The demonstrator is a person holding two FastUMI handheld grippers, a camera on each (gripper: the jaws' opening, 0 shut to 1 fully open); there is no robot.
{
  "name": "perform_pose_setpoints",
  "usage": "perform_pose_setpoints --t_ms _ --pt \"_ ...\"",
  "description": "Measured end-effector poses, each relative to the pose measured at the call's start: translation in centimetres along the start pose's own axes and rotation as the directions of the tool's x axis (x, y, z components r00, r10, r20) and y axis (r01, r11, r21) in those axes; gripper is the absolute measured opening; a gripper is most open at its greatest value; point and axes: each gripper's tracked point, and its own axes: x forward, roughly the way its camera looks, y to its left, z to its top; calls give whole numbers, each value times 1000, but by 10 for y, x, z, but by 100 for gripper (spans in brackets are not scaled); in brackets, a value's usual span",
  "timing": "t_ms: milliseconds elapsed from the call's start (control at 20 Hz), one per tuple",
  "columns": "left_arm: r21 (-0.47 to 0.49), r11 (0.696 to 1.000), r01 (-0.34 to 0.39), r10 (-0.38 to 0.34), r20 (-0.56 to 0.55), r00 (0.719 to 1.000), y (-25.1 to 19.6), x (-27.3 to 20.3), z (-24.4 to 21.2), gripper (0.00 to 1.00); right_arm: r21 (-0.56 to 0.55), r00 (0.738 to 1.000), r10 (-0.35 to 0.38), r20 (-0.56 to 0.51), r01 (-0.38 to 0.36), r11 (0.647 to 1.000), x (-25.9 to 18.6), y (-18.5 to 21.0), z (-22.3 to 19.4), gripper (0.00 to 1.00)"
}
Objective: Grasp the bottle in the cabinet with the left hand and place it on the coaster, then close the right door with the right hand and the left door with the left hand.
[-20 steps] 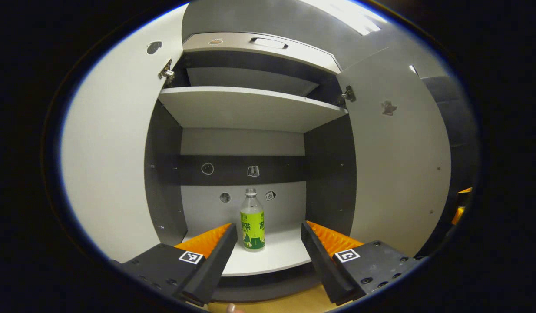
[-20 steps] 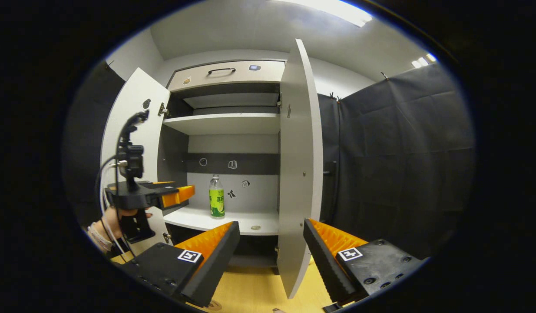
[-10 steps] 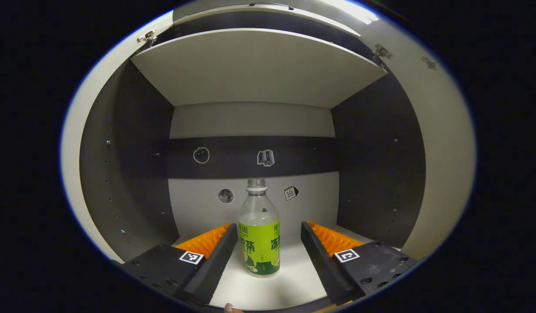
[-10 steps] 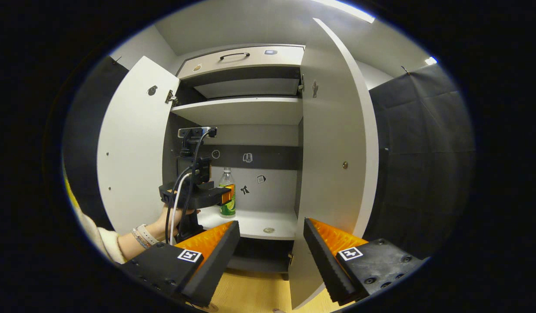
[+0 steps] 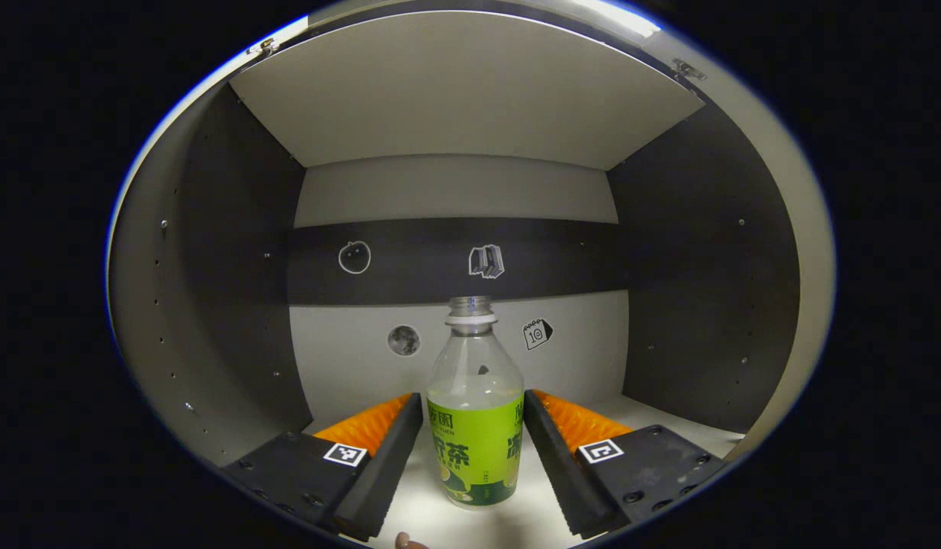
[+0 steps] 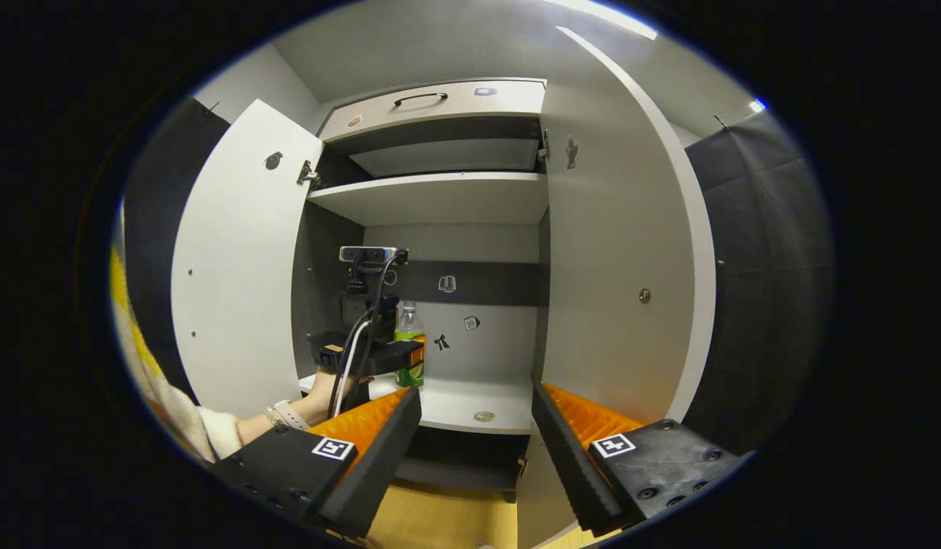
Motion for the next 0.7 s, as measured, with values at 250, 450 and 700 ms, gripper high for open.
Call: perform_pose_setpoints --t_ms 250,450,700 --pt "14 1000 24 -24 -1 1000 -7 8 -3 86 -22 1000 3 5 -3 1000 -1 -2 2 97" --pt "-3 1000 24 -24 0 1000 -8 7 -1 78 -22 1000 5 4 -5 1000 -2 -1 3 97" --pt "-10 999 52 -52 43 998 -5 -21 23 78 -4 1000 -7 14 7 1000 -6 -4 7 97"
